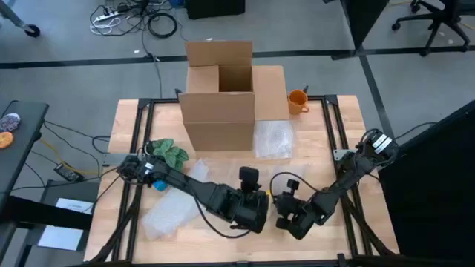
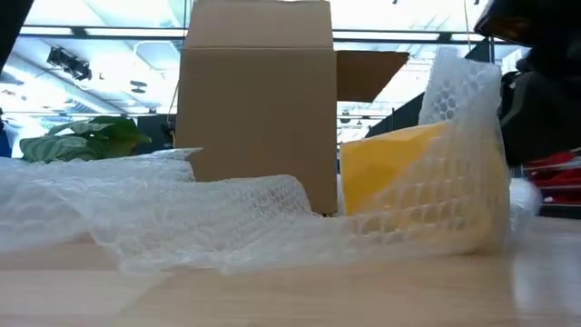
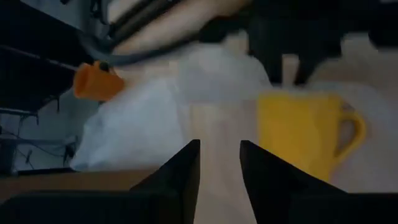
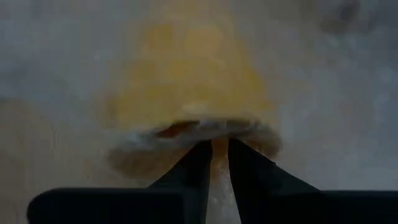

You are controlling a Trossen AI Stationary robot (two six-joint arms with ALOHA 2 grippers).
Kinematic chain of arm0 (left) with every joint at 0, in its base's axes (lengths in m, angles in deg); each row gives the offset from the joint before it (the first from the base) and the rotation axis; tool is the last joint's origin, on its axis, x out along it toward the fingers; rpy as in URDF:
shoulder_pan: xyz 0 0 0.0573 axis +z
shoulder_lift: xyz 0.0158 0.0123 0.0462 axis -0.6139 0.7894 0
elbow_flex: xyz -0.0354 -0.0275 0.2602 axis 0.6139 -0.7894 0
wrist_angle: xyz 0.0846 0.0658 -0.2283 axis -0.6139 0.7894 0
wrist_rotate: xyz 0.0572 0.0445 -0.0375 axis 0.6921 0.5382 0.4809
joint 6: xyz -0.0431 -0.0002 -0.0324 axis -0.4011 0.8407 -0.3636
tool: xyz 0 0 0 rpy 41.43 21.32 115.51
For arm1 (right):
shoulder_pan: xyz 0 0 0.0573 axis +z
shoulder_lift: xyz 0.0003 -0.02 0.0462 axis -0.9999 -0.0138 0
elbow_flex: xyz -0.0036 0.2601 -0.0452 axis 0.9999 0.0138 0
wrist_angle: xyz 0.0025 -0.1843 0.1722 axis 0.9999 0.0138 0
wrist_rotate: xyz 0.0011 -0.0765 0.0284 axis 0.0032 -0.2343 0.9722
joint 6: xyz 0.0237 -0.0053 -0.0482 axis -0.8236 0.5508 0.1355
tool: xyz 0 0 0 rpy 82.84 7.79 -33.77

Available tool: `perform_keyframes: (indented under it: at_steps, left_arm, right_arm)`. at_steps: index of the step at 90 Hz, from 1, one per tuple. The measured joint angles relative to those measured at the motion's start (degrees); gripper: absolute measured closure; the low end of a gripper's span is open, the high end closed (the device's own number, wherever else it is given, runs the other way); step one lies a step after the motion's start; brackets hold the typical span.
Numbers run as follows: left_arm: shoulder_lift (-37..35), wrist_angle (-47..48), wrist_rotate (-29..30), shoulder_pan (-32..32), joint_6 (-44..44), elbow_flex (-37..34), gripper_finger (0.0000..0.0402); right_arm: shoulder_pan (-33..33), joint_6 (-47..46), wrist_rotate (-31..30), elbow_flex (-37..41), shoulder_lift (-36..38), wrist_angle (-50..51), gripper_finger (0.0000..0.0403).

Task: Wrap mug
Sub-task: Wrap the yellow mug with the bubble wrap

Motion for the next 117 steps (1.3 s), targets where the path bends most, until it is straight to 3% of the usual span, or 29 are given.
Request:
perform_keyframes:
  at_steps: [18, 49, 68, 90, 103, 117]
  left_arm:
    - [1.25, -0.10, -0.44, -3.18, -1.44, -0.15, 0.0302]
    - [1.17, -12.47, -0.71, -3.23, 5.92, -7.22, 0.0302]
    - [1.02, -25.84, -8.82, -3.84, 14.92, -11.47, 0.0302]
    - [1.05, -29.88, -9.09, -2.39, 15.76, -15.12, 0.0302]
    - [1.02, -37.26, -13.05, -1.22, 18.60, -16.88, 0.0302]
    - [1.04, -37.25, -13.39, 0.96, 19.09, -17.25, 0.0302]
  right_arm:
    - [-0.07, 0.91, 0.40, 0.00, 0.00, -0.35, 0.0369]
    - [0.64, 0.93, 2.94, -0.02, 0.67, 0.04, 0.0369]
    - [0.70, 0.95, 3.90, -0.02, 0.92, 0.89, 0.0369]
    - [1.35, 0.89, 4.04, -0.02, 1.25, 1.10, 0.0369]
    - [1.57, 0.47, 3.84, -0.02, 1.25, 0.96, 0.0369]
    - [1.57, 0.41, 3.34, -0.02, 1.25, -0.73, 0.0369]
